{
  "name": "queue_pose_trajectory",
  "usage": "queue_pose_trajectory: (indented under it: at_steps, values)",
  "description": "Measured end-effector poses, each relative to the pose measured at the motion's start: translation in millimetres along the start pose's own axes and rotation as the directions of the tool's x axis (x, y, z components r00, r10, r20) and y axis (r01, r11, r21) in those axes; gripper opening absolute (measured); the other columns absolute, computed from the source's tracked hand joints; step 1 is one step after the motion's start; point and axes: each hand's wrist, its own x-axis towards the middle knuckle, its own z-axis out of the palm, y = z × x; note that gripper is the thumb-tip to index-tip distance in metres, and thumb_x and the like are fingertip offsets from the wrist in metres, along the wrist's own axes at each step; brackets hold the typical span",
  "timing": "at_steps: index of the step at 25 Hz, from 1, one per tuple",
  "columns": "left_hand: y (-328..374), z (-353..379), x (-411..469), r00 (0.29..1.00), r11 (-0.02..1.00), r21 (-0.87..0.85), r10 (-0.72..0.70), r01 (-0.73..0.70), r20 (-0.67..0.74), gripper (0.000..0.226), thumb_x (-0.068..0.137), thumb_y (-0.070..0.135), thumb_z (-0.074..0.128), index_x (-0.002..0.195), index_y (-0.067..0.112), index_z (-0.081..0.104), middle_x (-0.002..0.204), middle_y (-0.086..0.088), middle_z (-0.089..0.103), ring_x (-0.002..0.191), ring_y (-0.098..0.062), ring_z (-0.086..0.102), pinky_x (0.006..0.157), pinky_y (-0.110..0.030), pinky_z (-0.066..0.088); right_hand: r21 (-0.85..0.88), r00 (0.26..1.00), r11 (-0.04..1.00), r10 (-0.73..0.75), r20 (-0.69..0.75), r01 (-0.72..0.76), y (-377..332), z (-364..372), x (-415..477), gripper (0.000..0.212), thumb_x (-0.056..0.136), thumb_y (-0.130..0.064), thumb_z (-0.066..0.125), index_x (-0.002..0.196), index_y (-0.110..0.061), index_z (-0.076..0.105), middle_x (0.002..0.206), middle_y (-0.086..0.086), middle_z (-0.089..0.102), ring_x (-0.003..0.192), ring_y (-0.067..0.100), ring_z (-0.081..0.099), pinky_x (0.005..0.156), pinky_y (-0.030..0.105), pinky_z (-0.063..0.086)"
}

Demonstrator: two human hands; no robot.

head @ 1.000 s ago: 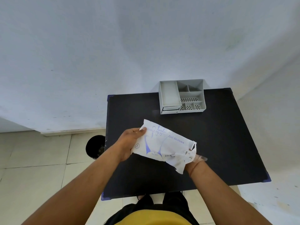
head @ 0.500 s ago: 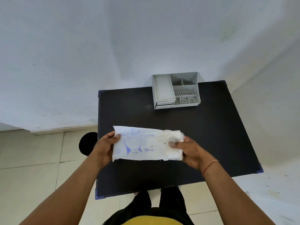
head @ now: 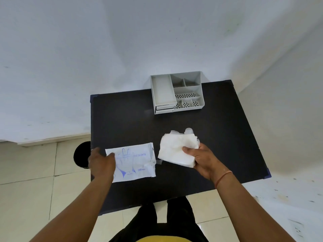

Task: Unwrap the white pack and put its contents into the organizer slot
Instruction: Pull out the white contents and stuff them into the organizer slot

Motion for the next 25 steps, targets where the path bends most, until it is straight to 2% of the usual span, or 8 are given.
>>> queue_pose_trajectory:
  at_steps: [2,5,7,10,14,16,19,25]
  values:
    - [42.5,4.4,-36.8,0.973,0.991,-0.076,0.124,-0.111,0.196,0.037,0.097,0.025,0.075,0.132,0.017,0.068,0.137,-0.011,0.070,0.117,-0.030,0.069,0.096,-0.043,0.057,-0.208,0.983,0.967,-0.167,-0.083,0.147,-12.6,12.4,-0.6,0.033,0.097,-0.012,0.070,0.129,-0.016,0.067,0.122,0.009,0.075,0.115,0.029,0.070,0.093,0.041,0.060]
    - [105.1,22.5,-90.5,0.644,0.815,-0.368,-0.008,0.448,0.765,0.047,0.099,0.051,0.068,0.135,0.022,0.066,0.137,-0.011,0.069,0.123,-0.033,0.068,0.105,-0.054,0.057,-0.622,0.869,0.699,-0.492,-0.062,0.352,-34.0,41.2,-13.1,0.030,0.097,-0.017,0.066,0.128,-0.016,0.067,0.112,0.000,0.073,0.104,0.021,0.071,0.081,0.020,0.052]
    - [135.5,32.4,-114.0,0.493,0.696,-0.398,0.073,0.597,0.867,0.055,0.099,0.061,0.060,0.128,0.017,0.073,0.123,-0.013,0.075,0.116,-0.034,0.071,0.105,-0.054,0.055,-0.688,0.853,0.565,-0.499,0.155,0.455,-44.2,58.4,-24.8,0.038,0.093,-0.022,0.070,0.130,-0.022,0.064,0.115,-0.009,0.070,0.103,0.014,0.069,0.081,0.015,0.053]
    - [161.7,37.4,-127.8,0.510,0.592,-0.499,0.167,0.633,0.844,0.051,0.102,0.055,0.057,0.108,0.010,0.081,0.106,-0.015,0.078,0.099,-0.030,0.077,0.101,-0.047,0.054,-0.646,0.836,0.539,-0.429,0.342,0.541,-60.1,59.1,-36.7,0.061,0.083,-0.031,0.078,0.140,-0.034,0.056,0.126,-0.015,0.068,0.109,0.005,0.067,0.093,0.024,0.057]
    - [172.7,35.4,-119.3,0.515,0.429,-0.556,0.219,0.711,0.828,0.054,0.106,0.041,0.058,0.148,0.008,0.058,0.138,-0.024,0.071,0.119,-0.039,0.073,0.103,-0.057,0.059,-0.544,0.767,0.612,-0.635,0.095,0.574,-95.1,33.5,-37.5,0.057,0.088,-0.024,0.078,0.141,-0.033,0.059,0.139,-0.021,0.060,0.122,-0.008,0.057,0.103,0.015,0.046]
    - [177.3,35.3,-124.6,0.528,0.381,-0.580,0.242,0.720,0.814,0.050,0.109,0.033,0.053,0.148,0.002,0.054,0.120,-0.022,0.079,0.093,-0.034,0.082,0.087,-0.050,0.068,-0.444,0.874,0.781,-0.485,0.013,0.440,-106.4,23.3,-28.2,0.066,0.088,-0.029,0.080,0.148,-0.030,0.052,0.145,-0.018,0.055,0.128,0.001,0.055,0.107,0.029,0.049]
    - [182.8,41.9,-138.9,0.558,0.456,-0.609,0.260,0.648,0.788,0.046,0.103,0.019,0.058,0.144,-0.001,0.056,0.108,-0.021,0.081,0.086,-0.032,0.082,0.072,-0.043,0.069,-0.103,0.986,0.994,-0.022,0.166,0.040,-108.2,17.6,-13.0,0.056,0.091,-0.023,0.078,0.142,-0.015,0.058,0.134,0.005,0.071,0.115,0.026,0.073,0.094,0.048,0.062]
    - [182.5,49.2,-130.8,0.585,0.646,-0.629,0.331,0.432,0.741,0.054,0.103,0.043,0.062,0.149,0.015,0.060,0.148,-0.023,0.065,0.130,-0.042,0.066,0.108,-0.062,0.053,-0.063,0.991,0.993,-0.090,0.098,0.096,-113.1,-5.7,7.9,0.025,0.094,-0.012,0.073,0.119,-0.014,0.073,0.114,0.010,0.080,0.104,0.034,0.077,0.087,0.053,0.064]
